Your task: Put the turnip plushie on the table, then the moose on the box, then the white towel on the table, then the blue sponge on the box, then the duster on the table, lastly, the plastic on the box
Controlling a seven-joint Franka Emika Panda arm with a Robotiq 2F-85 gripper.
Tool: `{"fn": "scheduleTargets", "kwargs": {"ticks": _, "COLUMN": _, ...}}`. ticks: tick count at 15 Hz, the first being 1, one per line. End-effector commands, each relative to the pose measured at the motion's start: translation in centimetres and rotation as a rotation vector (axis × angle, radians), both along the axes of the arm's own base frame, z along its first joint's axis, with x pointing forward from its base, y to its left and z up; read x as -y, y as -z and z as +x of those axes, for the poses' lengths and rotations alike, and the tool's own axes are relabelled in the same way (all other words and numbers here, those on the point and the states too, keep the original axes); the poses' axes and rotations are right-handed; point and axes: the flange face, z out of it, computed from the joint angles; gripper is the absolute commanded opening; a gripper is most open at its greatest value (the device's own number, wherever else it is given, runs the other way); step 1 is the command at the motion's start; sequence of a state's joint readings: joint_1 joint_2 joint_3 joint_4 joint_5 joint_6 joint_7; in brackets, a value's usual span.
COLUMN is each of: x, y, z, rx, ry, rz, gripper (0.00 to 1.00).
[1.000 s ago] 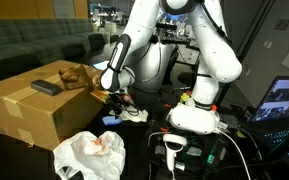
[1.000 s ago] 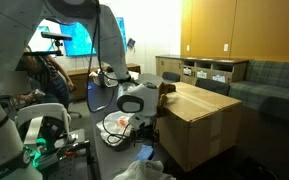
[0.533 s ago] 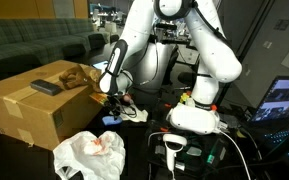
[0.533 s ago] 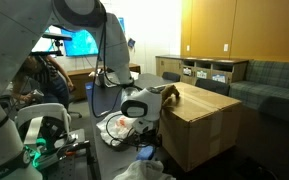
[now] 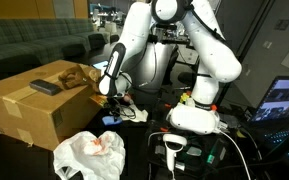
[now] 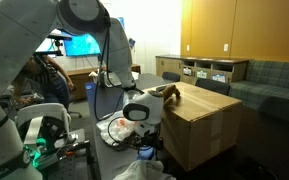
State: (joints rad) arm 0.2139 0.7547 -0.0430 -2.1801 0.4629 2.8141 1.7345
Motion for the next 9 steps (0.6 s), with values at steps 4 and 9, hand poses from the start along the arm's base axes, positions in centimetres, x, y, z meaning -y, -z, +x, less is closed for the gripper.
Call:
{"fn": "scheduleTargets", "kwargs": {"ticks": 4, "x": -0.5, "y": 2.1, "z": 2.0, "rx": 0.001, "ry": 0.01, "rz": 0.018, "gripper": 1.0}}
{"fn": "scheduleTargets", "kwargs": {"ticks": 9, "x": -0.7, "y": 2.5, "z": 2.3, "rx": -0.004, "ry": 0.01, "rz": 0.026, "gripper": 1.0}}
